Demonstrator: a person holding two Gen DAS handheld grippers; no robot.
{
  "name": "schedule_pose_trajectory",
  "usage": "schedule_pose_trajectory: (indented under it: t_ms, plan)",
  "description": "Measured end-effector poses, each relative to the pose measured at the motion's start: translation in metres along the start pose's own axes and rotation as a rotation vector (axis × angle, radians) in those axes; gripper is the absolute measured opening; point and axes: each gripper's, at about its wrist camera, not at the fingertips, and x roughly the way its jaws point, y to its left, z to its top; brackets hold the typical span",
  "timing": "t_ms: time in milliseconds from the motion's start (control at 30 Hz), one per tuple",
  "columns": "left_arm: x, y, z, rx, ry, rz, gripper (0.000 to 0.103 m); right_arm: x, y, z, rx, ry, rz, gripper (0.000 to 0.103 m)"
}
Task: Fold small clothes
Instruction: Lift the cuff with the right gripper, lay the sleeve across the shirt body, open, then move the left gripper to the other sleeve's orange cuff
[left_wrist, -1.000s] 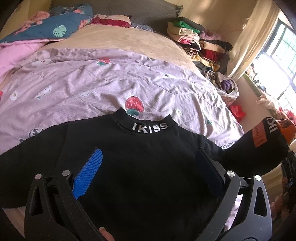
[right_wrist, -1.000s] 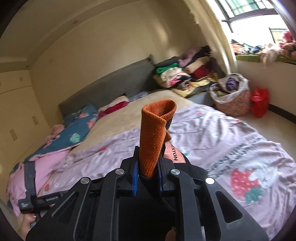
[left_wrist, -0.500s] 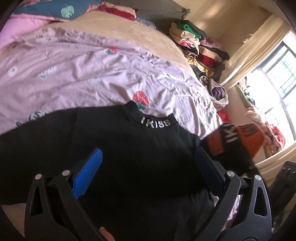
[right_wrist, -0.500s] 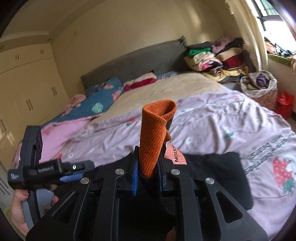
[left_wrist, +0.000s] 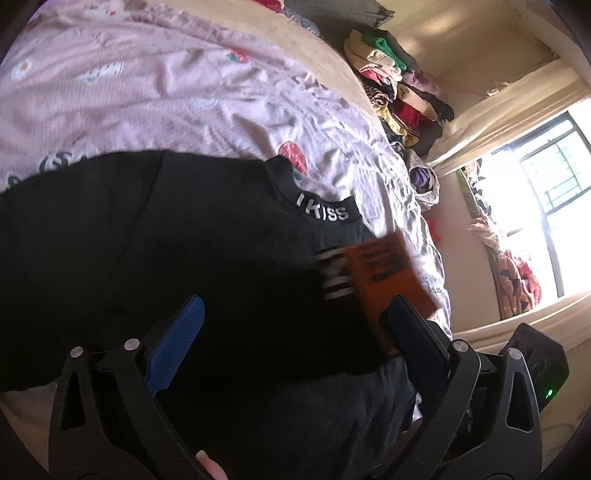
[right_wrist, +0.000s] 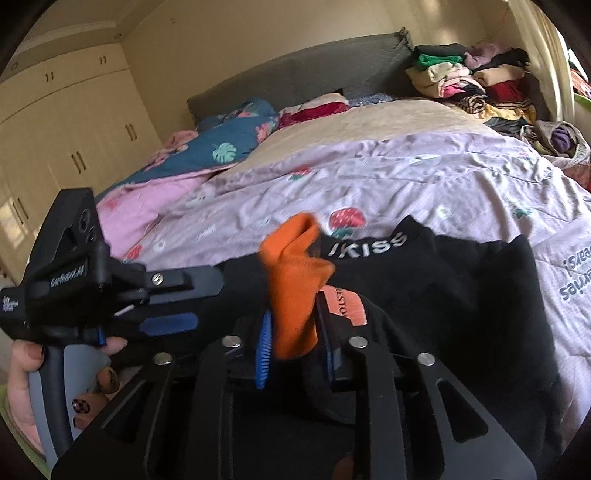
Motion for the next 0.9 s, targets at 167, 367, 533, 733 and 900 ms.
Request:
schedule_pose_trajectory:
  t_ms: [167, 367, 533, 733, 900]
  plan:
    - [0.008, 0.010, -0.006, -0.016, 0.031, 0.006, 0.091, -0.003, 0.009, -0.014, -0.028, 0.043, 0.051, 0.044]
    - [0.024, 0.019, -0.015, -0.015, 0.067, 0.118, 0.076, -0.020, -0.010, -0.028, 0.014, 0.055, 0.023, 0.045]
    - [0.040, 0.010, -0.021, 0.057, 0.059, 0.238, 0.051, -0.037, -0.042, -0.026, 0.079, 0.037, -0.063, 0.045]
    - [0.032, -0.009, -0.021, 0.105, 0.026, 0.190, 0.008, -0.072, -0.091, -0.026, 0.172, -0.016, -0.169, 0.045]
    - [-0.016, -0.033, -0.019, 0.174, -0.094, 0.144, 0.008, -0.094, -0.120, -0.022, 0.207, -0.041, -0.264, 0.045]
